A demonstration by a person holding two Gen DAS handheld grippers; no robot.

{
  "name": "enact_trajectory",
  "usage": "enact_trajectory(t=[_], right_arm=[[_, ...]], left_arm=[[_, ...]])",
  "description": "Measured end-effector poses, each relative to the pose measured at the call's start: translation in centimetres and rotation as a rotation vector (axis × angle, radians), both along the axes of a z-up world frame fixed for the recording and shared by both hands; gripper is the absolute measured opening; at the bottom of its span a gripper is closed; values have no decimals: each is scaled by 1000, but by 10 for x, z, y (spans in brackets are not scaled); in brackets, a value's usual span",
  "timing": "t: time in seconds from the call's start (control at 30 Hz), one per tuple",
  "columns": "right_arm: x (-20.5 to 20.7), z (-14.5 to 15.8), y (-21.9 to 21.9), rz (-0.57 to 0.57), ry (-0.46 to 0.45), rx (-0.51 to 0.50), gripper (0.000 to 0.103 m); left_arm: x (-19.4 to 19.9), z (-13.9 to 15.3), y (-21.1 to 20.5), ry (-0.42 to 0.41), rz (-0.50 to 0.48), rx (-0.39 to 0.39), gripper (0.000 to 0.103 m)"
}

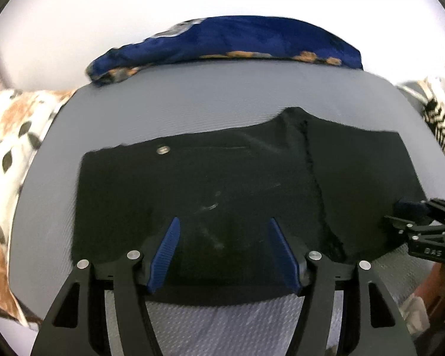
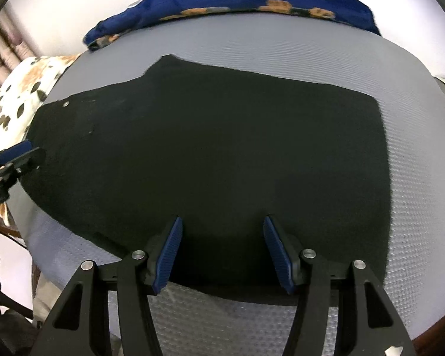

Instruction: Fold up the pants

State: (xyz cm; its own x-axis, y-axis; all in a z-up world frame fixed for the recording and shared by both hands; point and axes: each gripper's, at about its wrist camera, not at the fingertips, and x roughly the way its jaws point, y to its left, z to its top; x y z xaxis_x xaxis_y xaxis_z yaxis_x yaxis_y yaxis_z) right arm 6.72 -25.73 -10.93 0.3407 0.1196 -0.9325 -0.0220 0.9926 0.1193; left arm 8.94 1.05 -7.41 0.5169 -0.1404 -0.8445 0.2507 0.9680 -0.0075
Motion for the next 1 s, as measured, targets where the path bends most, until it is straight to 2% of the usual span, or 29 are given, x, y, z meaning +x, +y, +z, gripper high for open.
enact_trajectory(t=[0.13,0.37,0.5,0.67,0.83,1.0], right_arm=[[2,-2,16,33,4,15,55],[8,-4,37,60,10,26,56],[13,-5,45,58,12,40,59],[17,-7,52,54,20,45,64],[20,-9,54,39,26,59,67],[20,-10,54,18,20,71,70]], left_arm=[[-6,7,47,36,45,-123,64],[-11,3,116,82,163,-223,63],[-11,-10,146,155,228,-330,63],[-12,-35,169,285,276,-485,63],[-12,-59,184,364,340,-614,63],[-8,-70,192,378,369,-687,63]])
